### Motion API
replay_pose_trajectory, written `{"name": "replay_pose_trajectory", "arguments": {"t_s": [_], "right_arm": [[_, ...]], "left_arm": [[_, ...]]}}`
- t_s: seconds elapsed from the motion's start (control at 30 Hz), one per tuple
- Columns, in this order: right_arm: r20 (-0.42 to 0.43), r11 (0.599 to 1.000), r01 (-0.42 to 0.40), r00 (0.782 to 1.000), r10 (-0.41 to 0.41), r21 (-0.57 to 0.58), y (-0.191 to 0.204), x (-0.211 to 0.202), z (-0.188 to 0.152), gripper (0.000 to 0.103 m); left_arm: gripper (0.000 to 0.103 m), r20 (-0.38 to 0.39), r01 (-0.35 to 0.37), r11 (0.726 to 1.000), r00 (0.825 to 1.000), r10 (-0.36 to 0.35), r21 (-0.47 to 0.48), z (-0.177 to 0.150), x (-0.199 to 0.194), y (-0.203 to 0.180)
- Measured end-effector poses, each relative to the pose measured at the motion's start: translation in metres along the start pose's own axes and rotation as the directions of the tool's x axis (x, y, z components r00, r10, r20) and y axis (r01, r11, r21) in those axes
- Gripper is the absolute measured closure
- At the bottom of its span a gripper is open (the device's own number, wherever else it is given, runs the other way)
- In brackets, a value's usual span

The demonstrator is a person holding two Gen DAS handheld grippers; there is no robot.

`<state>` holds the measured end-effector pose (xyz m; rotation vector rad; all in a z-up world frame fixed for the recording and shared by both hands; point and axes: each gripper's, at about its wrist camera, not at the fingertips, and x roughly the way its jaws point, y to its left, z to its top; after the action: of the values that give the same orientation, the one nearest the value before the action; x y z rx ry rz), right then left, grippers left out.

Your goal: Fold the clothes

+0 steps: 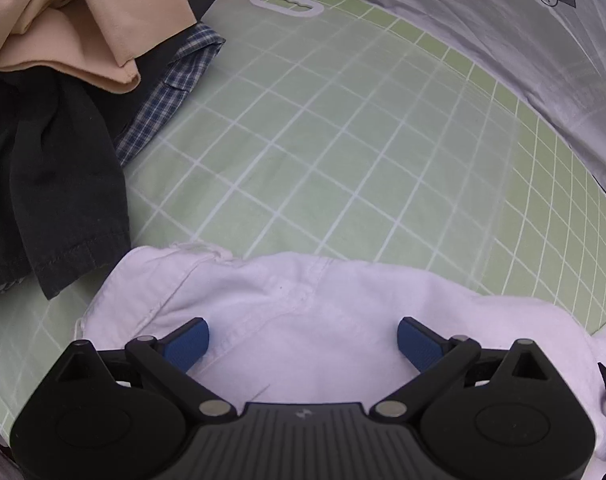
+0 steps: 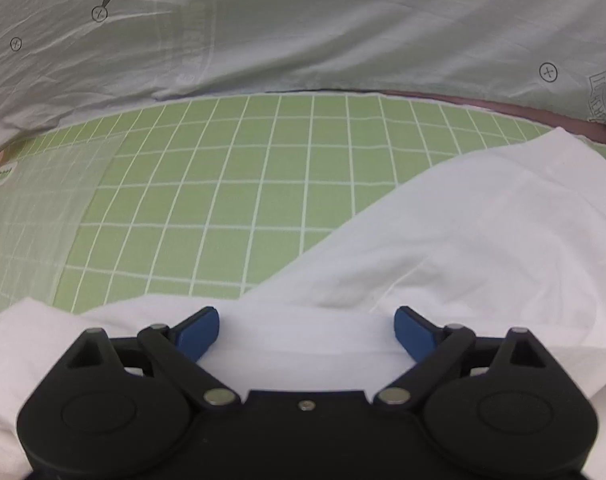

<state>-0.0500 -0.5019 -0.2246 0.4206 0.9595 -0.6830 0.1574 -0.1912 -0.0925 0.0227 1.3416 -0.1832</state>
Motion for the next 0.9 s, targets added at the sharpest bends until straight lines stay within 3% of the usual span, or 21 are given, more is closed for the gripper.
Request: {"name": "replay_pose_trajectory", "arguments": {"t_s": [0.23,0.33,0.53,0.63,0.8,0.9], "right_arm": [[-0.038,1.000,0.007,0.999,-0.007,0.018,-0.002,-0.053,-0.076,0.008],[-0.052,0.998,0.003,0.999,0.000,0.058,-0.007,-0.065,-0.087,0.008],[0.080,0.993,-0.033,0.996,0.024,0.111,-0.008,-0.094,-0.054,0.011],[0.079,0.989,-0.066,0.995,0.056,0.131,-0.001,-0.088,-0.027,0.011],[-0.062,0.968,-0.046,0.996,0.063,0.246,-0.007,-0.033,-0.002,0.023],[-0.080,0.960,-0.021,0.996,0.045,0.280,-0.007,-0.018,0.003,0.022]], "left_arm": [[0.003,-0.036,0.053,0.998,0.998,-0.054,-0.039,-0.050,0.000,0.020],[0.003,-0.037,0.055,0.998,0.998,-0.056,-0.026,-0.055,0.000,0.023],[0.000,-0.045,0.084,0.995,0.995,-0.086,-0.048,-0.054,0.004,0.034],[0.000,-0.052,0.088,0.994,0.994,-0.092,-0.063,-0.052,0.009,0.037],[0.000,-0.070,0.071,0.994,0.995,-0.077,-0.085,-0.048,0.015,0.036],[0.000,-0.080,0.063,0.994,0.994,-0.070,-0.088,-0.046,0.017,0.035]]}}
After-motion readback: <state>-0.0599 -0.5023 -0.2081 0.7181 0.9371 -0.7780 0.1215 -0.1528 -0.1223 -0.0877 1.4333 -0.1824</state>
